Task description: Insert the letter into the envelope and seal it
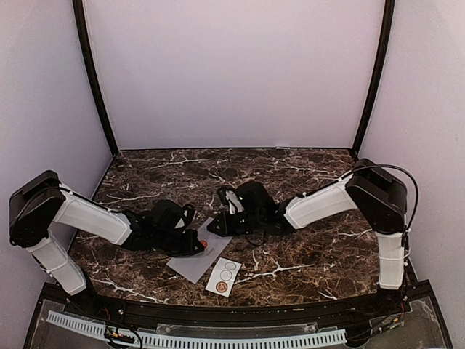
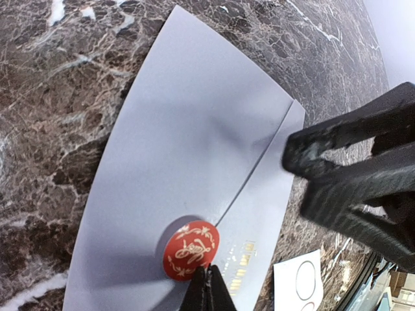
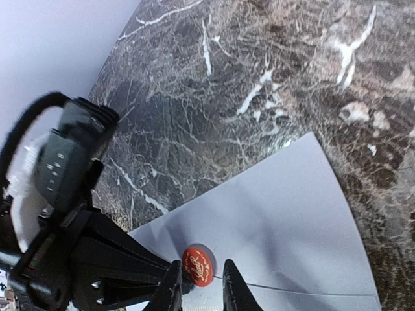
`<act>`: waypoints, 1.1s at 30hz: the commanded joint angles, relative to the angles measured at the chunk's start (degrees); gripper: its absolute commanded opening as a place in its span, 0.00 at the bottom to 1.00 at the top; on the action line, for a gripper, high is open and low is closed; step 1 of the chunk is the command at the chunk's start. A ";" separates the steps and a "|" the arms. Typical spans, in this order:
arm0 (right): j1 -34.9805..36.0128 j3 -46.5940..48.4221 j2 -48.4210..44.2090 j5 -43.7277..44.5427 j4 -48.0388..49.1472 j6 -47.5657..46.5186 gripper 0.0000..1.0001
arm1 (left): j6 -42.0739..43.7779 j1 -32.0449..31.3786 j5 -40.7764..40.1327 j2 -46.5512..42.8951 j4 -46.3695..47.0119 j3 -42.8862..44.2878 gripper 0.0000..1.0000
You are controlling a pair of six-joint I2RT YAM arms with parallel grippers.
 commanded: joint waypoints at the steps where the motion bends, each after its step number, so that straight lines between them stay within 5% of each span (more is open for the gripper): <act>1: -0.42 0.27 -4.04 2.11 -3.80 -3.28 0.20 | 0.22 0.01 1.48 0.08 -3.94 -1.71 0.00; 7: 0.77 -0.45 -4.09 1.16 -4.83 -1.51 0.00 | 0.11 0.00 1.92 -0.56 -3.26 -1.65 0.00; 33: 3.13 5.84 6.50 -4.07 -3.92 0.77 0.00 | 0.11 0.04 2.57 -0.50 -3.06 -1.67 0.00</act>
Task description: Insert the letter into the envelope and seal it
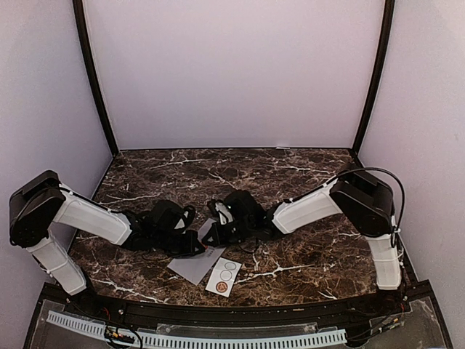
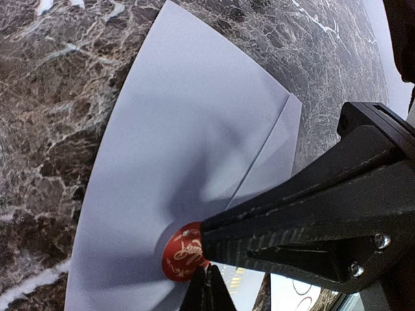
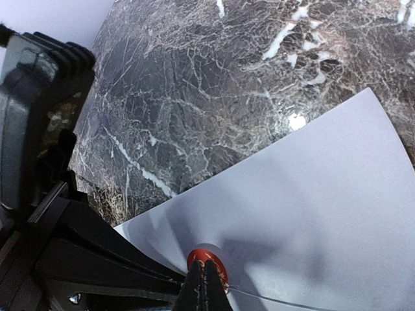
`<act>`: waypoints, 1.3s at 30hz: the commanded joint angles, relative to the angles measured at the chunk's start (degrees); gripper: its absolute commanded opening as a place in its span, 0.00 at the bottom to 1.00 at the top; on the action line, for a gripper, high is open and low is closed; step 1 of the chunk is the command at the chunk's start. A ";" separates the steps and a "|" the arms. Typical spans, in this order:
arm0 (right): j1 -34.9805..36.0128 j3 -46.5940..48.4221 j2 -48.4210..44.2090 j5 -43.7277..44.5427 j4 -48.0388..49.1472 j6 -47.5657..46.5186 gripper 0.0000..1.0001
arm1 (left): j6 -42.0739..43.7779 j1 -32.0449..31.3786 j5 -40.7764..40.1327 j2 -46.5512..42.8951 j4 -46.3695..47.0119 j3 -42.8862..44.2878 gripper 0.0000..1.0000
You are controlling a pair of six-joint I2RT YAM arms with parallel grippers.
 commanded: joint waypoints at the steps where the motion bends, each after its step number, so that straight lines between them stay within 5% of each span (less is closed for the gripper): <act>1: 0.76 0.86 2.24 -0.70 0.62 0.46 0.00 | 0.09 -0.02 0.85 -0.52 -3.08 -1.63 0.00; 23: 1.03 1.45 3.91 3.89 -5.01 2.01 0.00 | 1.74 2.39 -4.50 -7.55 -8.58 2.53 0.03; 39: 1.04 1.56 3.73 3.84 -5.01 2.17 0.00 | 0.88 2.68 1.15 -0.20 -1.74 2.33 0.00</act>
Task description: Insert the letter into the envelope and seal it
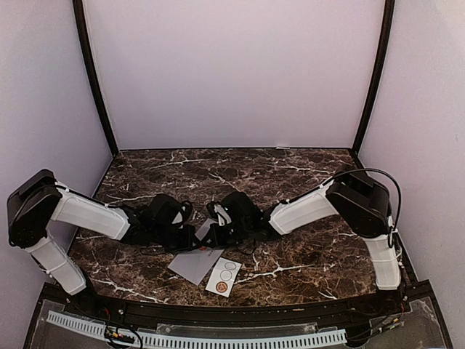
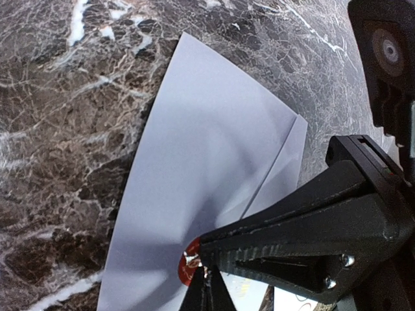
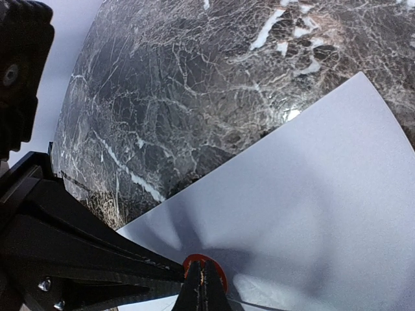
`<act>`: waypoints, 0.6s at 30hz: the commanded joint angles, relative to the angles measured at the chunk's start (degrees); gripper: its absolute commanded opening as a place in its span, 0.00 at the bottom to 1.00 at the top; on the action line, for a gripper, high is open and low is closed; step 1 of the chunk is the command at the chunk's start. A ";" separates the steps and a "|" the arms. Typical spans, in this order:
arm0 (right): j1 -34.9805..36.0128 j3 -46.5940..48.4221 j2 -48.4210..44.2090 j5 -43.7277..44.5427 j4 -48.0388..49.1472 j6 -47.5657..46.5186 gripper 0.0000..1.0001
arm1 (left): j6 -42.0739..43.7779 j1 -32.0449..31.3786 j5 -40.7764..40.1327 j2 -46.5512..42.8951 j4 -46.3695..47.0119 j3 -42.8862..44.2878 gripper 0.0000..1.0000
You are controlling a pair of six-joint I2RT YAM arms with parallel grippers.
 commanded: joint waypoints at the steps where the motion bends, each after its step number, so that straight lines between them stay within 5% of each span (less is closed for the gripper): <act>1: 0.49 -0.06 1.87 2.15 -3.50 0.18 0.00 | -0.26 0.10 1.38 1.76 2.48 0.23 0.00; 18: 0.51 -4.36 -1.20 4.46 -4.07 1.27 0.00 | -2.56 0.10 -2.19 3.81 -0.18 -3.22 0.00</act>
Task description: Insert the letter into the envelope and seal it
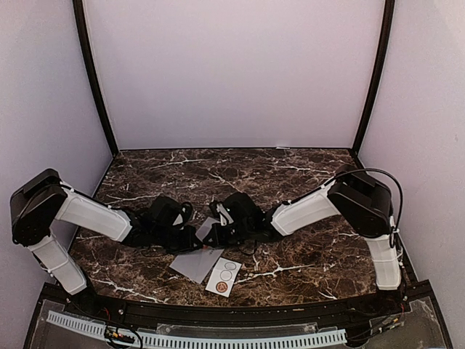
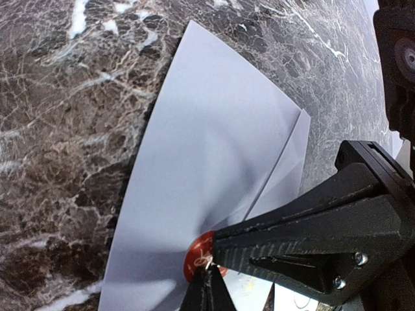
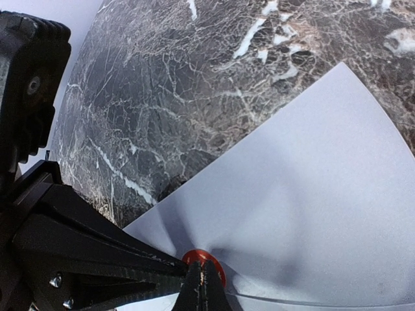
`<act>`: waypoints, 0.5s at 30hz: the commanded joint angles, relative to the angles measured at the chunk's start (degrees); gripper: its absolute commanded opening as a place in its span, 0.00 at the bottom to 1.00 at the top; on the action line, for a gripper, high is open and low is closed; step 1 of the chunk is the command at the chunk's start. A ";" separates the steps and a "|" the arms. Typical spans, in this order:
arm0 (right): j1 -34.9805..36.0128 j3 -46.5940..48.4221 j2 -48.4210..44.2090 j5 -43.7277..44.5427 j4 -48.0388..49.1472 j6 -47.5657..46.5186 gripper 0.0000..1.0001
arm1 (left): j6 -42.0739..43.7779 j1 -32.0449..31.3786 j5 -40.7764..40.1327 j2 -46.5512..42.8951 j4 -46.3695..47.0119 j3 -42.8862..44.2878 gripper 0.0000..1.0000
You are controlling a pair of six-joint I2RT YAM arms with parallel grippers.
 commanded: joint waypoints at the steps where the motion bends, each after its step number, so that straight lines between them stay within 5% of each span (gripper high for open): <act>1: 0.47 -3.18 -0.88 2.75 -5.57 0.66 0.00 | -0.84 0.06 -2.10 1.48 -4.03 -2.23 0.00; 15: 0.41 -5.44 -3.24 4.63 -6.24 1.28 0.00 | -1.07 0.06 -2.98 1.83 -4.43 -2.07 0.00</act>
